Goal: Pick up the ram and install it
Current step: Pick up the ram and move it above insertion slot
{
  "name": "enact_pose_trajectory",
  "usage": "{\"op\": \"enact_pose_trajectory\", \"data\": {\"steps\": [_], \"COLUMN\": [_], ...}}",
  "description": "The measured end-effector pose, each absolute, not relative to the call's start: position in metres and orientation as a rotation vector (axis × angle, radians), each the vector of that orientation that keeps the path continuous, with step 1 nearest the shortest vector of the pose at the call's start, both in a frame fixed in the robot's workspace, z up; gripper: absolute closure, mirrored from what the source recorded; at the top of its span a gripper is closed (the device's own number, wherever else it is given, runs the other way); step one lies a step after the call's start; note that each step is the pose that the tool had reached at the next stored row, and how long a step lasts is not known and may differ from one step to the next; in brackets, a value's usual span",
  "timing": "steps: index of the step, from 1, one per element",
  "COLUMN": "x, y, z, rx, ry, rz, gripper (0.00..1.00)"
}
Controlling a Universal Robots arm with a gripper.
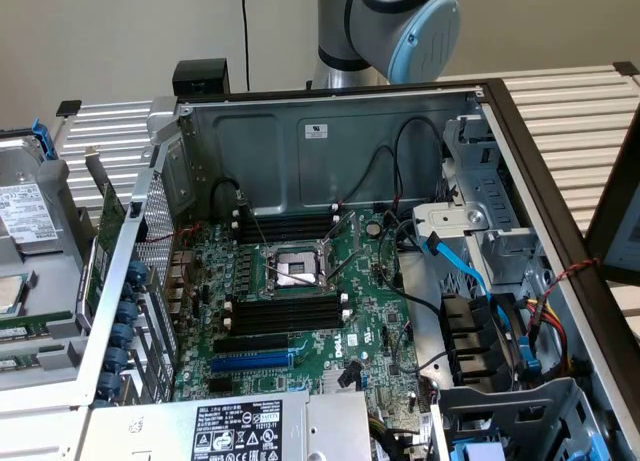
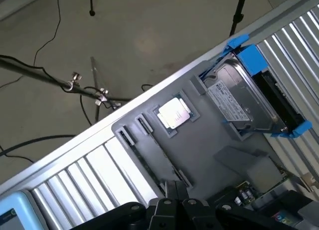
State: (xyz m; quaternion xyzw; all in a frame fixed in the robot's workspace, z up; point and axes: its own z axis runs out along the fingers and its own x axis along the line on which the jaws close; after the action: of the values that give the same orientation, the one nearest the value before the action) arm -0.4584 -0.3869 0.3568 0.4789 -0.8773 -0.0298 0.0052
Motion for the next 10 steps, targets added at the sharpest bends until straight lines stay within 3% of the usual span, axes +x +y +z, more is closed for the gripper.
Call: {"op": "enact_pose_trajectory", "data": {"steps": [10], "x": [-0.4584], "y": [-0.3868], "z": [0.3563], "rx": [1.725], "ry": [-2.596], "rz": [-0.071], "gripper": [0.89]}}
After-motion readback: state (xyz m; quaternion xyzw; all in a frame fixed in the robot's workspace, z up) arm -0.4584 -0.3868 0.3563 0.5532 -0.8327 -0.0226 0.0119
